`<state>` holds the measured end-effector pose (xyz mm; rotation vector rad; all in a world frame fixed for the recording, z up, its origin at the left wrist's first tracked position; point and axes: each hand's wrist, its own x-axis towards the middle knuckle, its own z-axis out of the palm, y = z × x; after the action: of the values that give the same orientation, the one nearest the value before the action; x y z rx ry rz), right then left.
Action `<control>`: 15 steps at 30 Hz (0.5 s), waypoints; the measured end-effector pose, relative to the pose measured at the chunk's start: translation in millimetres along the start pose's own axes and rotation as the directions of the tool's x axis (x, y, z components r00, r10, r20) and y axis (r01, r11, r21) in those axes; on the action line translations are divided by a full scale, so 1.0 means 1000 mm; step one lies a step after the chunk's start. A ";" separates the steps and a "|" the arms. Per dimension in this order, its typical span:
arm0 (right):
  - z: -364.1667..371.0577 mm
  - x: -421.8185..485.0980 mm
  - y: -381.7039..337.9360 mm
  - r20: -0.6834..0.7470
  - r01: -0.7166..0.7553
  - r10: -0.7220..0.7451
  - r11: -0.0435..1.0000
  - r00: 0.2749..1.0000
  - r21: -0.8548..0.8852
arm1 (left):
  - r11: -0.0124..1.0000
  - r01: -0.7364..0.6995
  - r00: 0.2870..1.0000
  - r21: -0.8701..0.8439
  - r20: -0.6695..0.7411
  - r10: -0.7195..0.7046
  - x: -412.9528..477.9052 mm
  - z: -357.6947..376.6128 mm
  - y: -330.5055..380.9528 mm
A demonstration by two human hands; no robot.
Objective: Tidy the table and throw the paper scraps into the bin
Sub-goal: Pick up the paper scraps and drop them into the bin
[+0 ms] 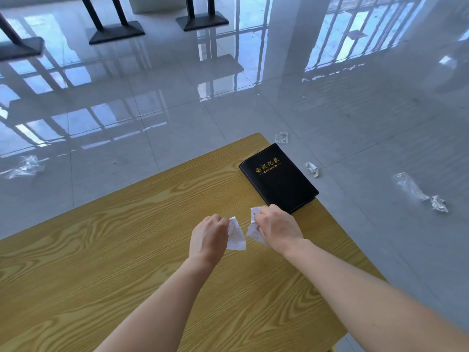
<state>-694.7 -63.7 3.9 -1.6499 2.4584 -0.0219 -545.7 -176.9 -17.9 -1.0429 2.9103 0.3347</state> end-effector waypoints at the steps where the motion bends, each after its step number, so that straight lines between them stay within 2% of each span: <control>1: -0.001 -0.007 0.001 -0.004 -0.014 0.014 1.000 1.000 0.001 | 1.000 -0.004 1.000 -0.007 -0.003 0.004 -0.002 -0.001 0.003; 15: -0.005 -0.114 0.022 -0.104 -0.208 0.216 0.975 0.971 0.084 | 0.983 -0.185 0.982 -0.016 -0.021 0.185 -0.046 -0.011 0.060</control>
<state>-673.6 49.0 22.1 -1.3849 2.6710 -0.1780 -547.2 -105.7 8.5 -0.7823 3.0345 0.3591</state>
